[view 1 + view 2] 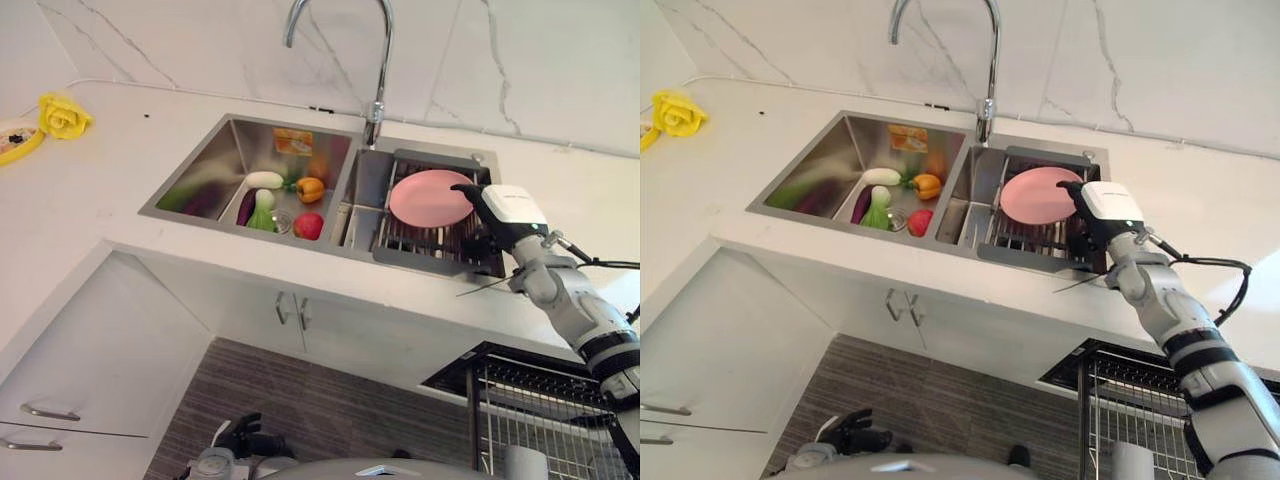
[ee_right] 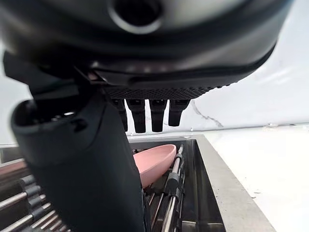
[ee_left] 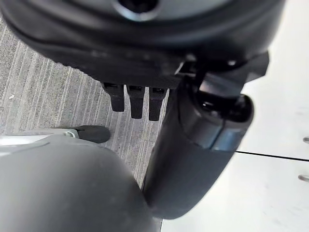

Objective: Place the dishes in the dishwasher.

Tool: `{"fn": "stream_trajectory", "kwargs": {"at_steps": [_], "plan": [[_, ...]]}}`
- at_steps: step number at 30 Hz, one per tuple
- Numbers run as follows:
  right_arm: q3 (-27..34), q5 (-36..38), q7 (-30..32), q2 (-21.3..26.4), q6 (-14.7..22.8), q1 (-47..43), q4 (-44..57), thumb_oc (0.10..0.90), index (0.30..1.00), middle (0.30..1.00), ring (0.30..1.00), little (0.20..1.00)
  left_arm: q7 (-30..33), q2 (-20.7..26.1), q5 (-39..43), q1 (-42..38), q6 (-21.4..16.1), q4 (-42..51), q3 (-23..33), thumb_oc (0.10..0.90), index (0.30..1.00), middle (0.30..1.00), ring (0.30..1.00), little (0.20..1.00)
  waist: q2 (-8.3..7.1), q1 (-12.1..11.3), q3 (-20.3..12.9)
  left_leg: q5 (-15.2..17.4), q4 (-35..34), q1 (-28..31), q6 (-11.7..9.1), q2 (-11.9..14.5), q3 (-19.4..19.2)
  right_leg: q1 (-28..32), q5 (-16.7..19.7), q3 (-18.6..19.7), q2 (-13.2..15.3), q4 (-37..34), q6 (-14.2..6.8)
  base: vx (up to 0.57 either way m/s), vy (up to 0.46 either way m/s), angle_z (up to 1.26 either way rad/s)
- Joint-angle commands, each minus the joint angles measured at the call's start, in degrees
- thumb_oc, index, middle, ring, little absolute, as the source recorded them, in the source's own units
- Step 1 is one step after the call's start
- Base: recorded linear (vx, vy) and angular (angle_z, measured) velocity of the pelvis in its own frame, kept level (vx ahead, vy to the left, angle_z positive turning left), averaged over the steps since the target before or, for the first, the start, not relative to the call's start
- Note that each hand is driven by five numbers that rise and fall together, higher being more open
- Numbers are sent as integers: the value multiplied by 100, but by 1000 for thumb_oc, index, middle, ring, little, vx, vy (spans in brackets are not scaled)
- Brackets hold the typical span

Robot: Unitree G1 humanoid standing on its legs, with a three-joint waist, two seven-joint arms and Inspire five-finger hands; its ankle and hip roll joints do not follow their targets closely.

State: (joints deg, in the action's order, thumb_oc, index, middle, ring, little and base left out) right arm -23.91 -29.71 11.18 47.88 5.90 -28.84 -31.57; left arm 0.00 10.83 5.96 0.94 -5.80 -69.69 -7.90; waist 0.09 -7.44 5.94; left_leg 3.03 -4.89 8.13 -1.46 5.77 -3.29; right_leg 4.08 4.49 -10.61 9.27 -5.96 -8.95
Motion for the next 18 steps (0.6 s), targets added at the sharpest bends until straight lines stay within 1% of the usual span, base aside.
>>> {"fn": "stream_trajectory", "kwargs": {"at_steps": [1, 4, 13, 18], "plan": [[-88, -143, 482, 349, -83, -1146, 59, 800, 900, 900, 900, 900, -77, -15, -19, 64, 40, -440, -542, 800, 900, 900, 900, 900, -475, -260, -36, -25, -11, -223, -140, -151, 258, 291, -377, -312, 181, 96, -215, 2, -16, 15], [-267, -289, 489, 348, -102, -1325, -90, 800, 900, 900, 900, 900, -63, -12, -15, 67, 38, -416, -595, 800, 900, 900, 900, 900, -483, -321, -6, -34, -11, -267, -149, -150, 295, 284, -377, -356, 177, 96, -221, 4, -8, 6], [-498, -192, 597, 233, -183, -1645, -580, 800, 900, 900, 900, 900, 9, 32, 96, 32, 6, -317, -695, 800, 900, 900, 900, 900, -475, -441, 101, -83, -11, -427, -163, -167, 426, 217, -388, -486, 178, 96, -210, 1, -7, 8], [-722, -386, 570, 314, -201, -1816, -716, 800, 900, 900, 900, 900, 32, 28, 120, 12, -6, -311, -733, 800, 900, 900, 900, 900, -467, -461, 141, -103, -11, -498, -180, -163, 498, 190, -402, -545, 173, 96, -207, -2, -5, 3]]}}
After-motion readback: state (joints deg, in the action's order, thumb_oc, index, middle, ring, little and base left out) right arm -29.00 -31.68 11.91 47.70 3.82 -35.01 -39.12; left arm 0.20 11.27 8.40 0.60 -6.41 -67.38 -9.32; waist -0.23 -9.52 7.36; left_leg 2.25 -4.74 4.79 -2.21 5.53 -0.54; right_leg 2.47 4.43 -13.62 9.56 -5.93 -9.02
